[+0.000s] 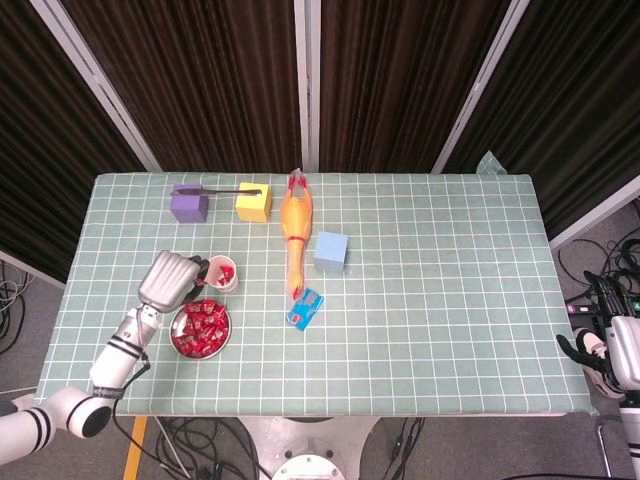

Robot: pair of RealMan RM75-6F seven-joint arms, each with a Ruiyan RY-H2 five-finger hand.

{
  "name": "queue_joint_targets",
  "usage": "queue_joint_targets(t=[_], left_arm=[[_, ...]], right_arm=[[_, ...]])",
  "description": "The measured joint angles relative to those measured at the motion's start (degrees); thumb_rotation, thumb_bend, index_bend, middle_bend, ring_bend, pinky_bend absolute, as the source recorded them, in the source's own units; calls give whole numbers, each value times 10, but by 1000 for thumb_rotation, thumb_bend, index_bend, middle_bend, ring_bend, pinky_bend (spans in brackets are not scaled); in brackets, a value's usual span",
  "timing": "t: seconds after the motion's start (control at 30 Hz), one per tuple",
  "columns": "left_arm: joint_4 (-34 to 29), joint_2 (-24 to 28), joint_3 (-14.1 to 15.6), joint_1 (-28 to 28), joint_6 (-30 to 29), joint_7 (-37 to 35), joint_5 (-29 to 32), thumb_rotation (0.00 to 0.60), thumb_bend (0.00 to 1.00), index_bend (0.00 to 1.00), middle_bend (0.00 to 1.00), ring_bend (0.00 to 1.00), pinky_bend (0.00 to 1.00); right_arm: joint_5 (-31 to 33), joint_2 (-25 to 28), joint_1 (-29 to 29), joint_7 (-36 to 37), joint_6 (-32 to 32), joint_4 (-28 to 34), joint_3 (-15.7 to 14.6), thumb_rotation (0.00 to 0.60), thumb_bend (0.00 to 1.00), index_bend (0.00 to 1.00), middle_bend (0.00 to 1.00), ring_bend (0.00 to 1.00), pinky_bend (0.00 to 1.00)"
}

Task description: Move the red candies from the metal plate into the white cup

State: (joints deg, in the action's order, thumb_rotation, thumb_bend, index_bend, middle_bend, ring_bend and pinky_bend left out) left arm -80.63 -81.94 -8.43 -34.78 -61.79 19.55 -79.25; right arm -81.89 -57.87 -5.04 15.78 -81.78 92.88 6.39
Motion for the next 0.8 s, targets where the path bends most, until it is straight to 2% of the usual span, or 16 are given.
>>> queue_joint_targets(t=[0.3,0.53,0.8], left_arm=[[29,-33,-25,-52,67,37,62,600,447,640,670,916,1000],[43,-46,-18,-62,78,61,85,600,445,542,568,912,1000],[29,-36,-6,-60,75,77,96,600,442,430,466,899,1000]], right_arm=[[6,1,3,4,0,-5,1,600,155,15,98,17,370],[7,0,2,4,3,-6,1,600,155,15,97,17,371],[6,1,2,2,3,-3,1,600,155,15,98,17,373]])
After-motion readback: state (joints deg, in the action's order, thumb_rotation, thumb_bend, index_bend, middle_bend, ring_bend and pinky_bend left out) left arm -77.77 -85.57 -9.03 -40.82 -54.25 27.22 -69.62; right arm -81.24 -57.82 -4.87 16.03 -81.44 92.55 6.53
